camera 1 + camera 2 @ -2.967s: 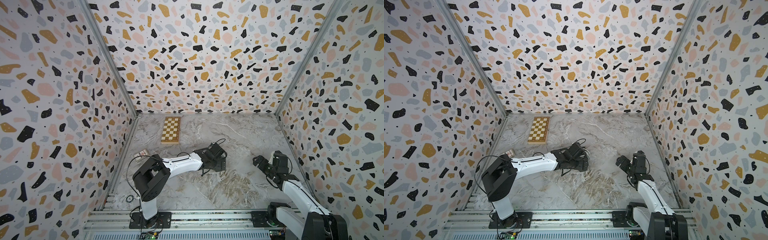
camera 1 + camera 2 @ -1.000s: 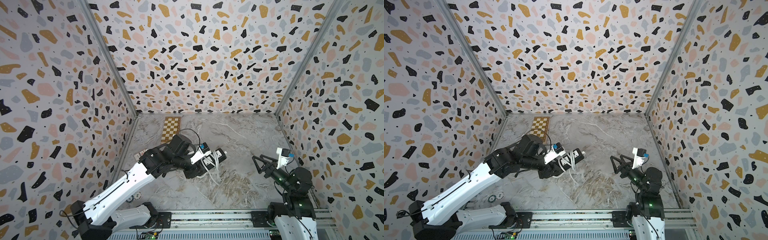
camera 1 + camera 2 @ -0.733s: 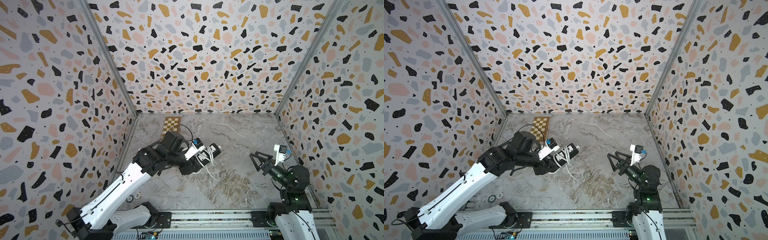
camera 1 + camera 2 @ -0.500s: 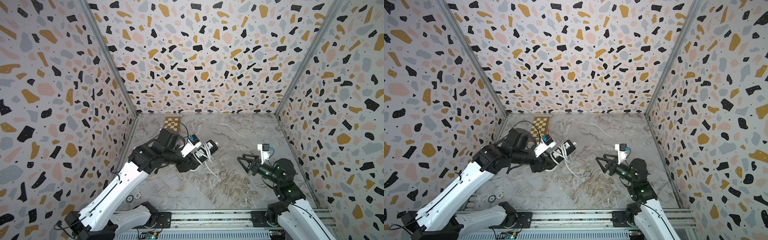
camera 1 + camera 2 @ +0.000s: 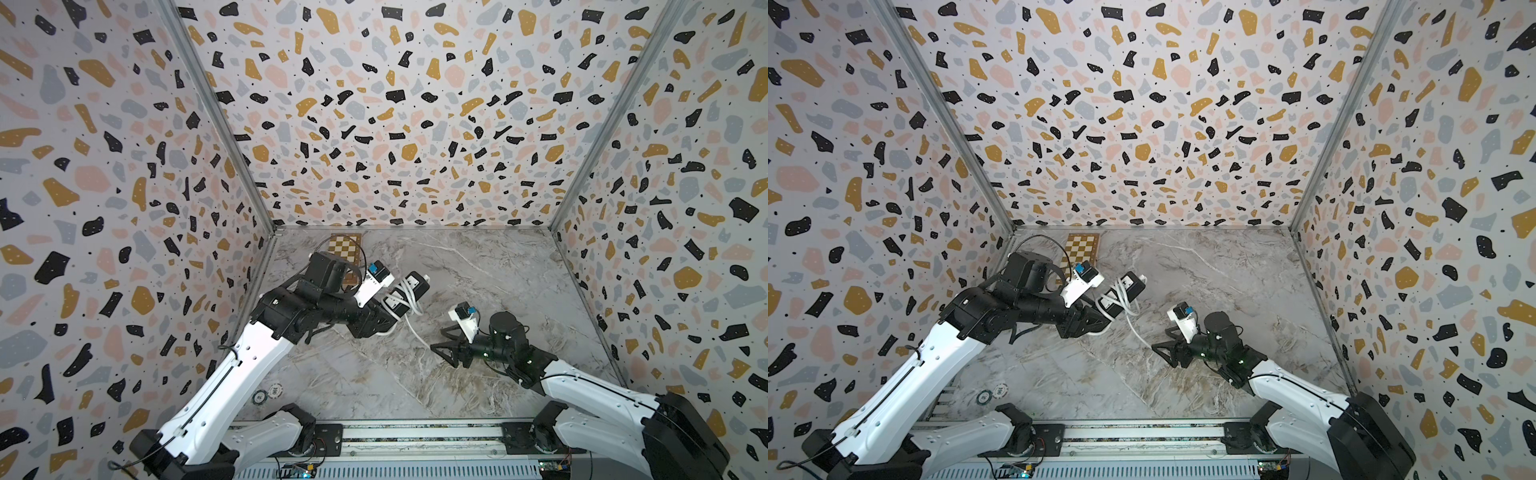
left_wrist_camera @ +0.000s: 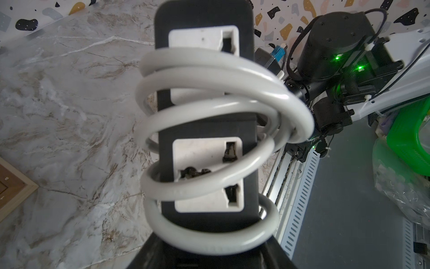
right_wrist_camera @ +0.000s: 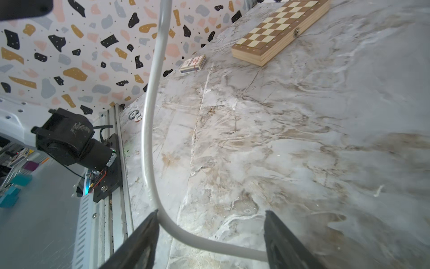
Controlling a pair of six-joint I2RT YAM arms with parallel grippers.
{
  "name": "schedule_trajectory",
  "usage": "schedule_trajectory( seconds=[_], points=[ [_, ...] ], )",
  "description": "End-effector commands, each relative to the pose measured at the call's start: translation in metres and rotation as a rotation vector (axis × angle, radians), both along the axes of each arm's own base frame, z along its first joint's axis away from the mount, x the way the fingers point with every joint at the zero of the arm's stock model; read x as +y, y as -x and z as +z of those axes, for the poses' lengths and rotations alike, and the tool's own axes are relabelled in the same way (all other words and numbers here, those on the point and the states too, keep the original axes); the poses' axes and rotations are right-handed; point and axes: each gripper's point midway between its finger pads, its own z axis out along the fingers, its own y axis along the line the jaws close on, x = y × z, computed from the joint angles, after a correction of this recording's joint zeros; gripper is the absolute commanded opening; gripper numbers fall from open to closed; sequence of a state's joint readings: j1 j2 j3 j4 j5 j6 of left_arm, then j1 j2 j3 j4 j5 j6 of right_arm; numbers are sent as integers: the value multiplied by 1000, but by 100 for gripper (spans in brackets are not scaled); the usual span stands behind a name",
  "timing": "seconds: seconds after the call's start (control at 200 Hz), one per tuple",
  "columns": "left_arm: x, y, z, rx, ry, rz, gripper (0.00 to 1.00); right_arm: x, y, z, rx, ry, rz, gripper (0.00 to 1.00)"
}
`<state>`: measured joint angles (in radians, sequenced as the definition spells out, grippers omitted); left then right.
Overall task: Unwrap the cord wrapped around the power strip
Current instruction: Unwrap the power cord from the power strip.
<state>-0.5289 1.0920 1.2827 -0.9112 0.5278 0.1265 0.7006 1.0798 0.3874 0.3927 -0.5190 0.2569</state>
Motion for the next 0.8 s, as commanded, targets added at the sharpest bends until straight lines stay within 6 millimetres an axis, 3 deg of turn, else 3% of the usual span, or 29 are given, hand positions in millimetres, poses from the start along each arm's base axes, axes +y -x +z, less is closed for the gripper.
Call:
schedule_trajectory(
  seconds=[0.0,0.36,0.476,0.566,0.626,0.711,0.796],
  points=[
    [-6,-5,25,-88,94,-12,0,20,-4,36,-144,-65,82,67],
    [-8,-7,21,-77,113,-3,0,43,6,34,-161,-97,173,65],
    [-9,-5,24,-78,126,-6,0,44,1,29,-158,-79,150,61],
    [-9,-4,28,-86,137,-4,0,41,-13,20,-164,-44,74,47],
    [-8,-2,31,-89,148,-4,0,38,-24,16,-163,-23,12,29],
    [-9,1,37,-91,170,-8,0,38,-37,19,-161,-32,-55,11],
    [-8,6,41,-92,189,-12,0,39,-45,29,-166,-80,-93,1]
  ],
)
